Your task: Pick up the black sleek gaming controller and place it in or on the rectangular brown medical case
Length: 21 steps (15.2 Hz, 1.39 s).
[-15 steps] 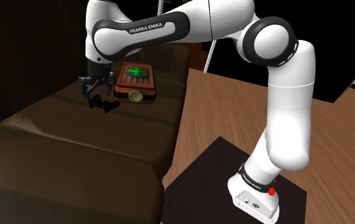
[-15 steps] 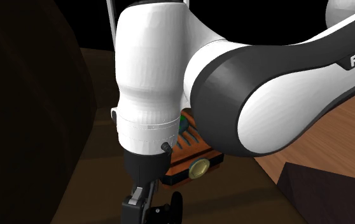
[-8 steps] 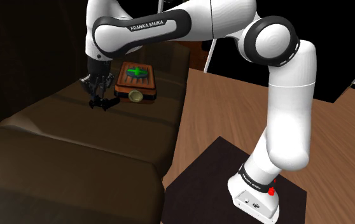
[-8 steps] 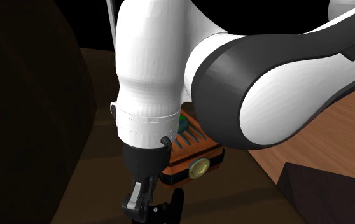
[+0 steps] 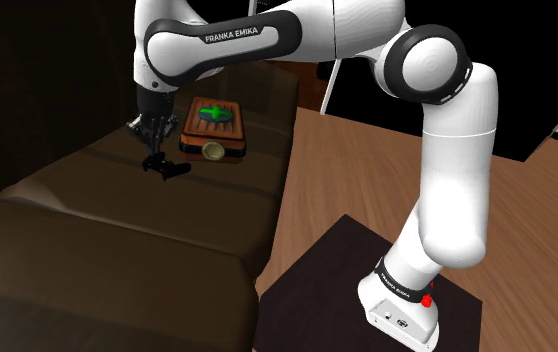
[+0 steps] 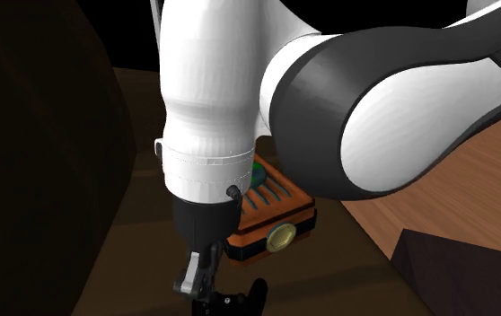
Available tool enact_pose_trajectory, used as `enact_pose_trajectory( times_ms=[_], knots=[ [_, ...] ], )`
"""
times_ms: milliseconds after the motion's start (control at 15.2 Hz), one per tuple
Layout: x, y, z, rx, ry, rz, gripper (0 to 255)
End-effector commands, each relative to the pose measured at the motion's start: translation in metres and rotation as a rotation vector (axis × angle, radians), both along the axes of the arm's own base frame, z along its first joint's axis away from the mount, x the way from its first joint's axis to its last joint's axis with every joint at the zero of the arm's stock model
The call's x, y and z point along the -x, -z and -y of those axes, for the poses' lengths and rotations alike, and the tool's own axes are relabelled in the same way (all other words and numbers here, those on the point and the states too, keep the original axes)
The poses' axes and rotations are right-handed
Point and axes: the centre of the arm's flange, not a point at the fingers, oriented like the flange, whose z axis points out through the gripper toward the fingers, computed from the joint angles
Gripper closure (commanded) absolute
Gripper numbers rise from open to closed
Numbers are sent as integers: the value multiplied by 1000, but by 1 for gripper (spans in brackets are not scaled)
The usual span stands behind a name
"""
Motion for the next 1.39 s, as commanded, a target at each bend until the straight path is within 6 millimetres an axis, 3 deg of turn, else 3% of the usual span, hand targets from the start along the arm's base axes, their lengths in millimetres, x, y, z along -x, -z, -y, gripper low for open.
enact_pose_trajectory(
  times_ms=[0,198,726,1188,1254,1320],
  knots=[
    [0,0,0,0,0,0,0],
    [29,-8,18,-56,-63,-6,0],
    [27,31,12,-56,-63,-6,0],
    [27,31,12,-56,-63,-6,0],
    [23,27,16,-57,-63,-6,255],
    [24,24,15,-57,-63,-6,255]
  ],
)
